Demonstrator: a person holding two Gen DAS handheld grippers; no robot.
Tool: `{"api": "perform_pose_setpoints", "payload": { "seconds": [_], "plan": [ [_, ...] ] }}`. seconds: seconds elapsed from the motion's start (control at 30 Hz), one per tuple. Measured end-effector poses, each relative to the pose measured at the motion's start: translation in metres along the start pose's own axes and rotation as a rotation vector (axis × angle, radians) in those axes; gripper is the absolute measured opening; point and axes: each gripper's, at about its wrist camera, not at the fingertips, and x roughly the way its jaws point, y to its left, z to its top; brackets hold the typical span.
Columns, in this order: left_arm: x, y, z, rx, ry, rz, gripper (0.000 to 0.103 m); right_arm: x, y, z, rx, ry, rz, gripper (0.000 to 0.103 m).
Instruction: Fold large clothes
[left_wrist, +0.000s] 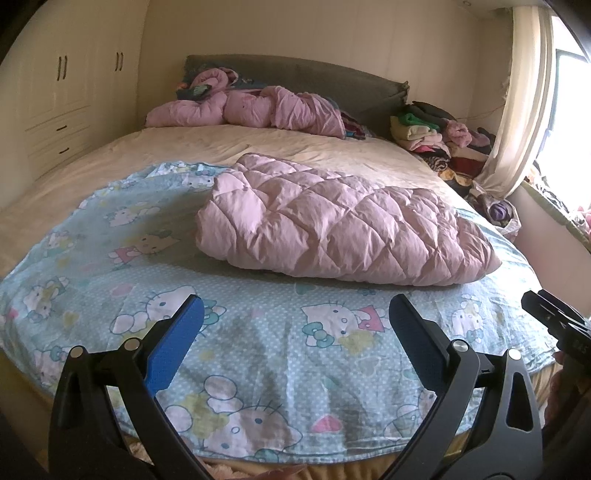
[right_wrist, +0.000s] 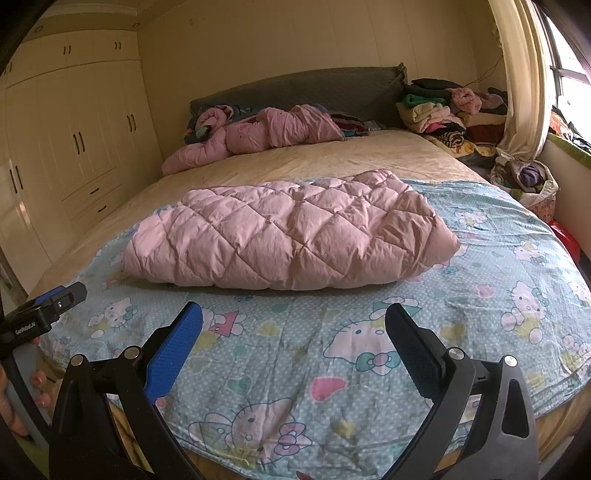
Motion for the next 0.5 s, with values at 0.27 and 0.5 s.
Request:
{"api": "perform_pose_setpoints", "payload": {
  "seconds": [0.27,0.5],
  "plan": [
    [-0.0004,0.0002,-0.0032,0.005,0.008,0.002,0.094,0.0015,0.0006,-0.0005,-0.003,0.003,0.003,0.099],
    [-0.0004,-0.0004,-0.0030,0.006,0.009,0.004,0.094,0.0024,0.0002,-0.0007,-0.003,0.007,0.004,0.099]
  ]
}}
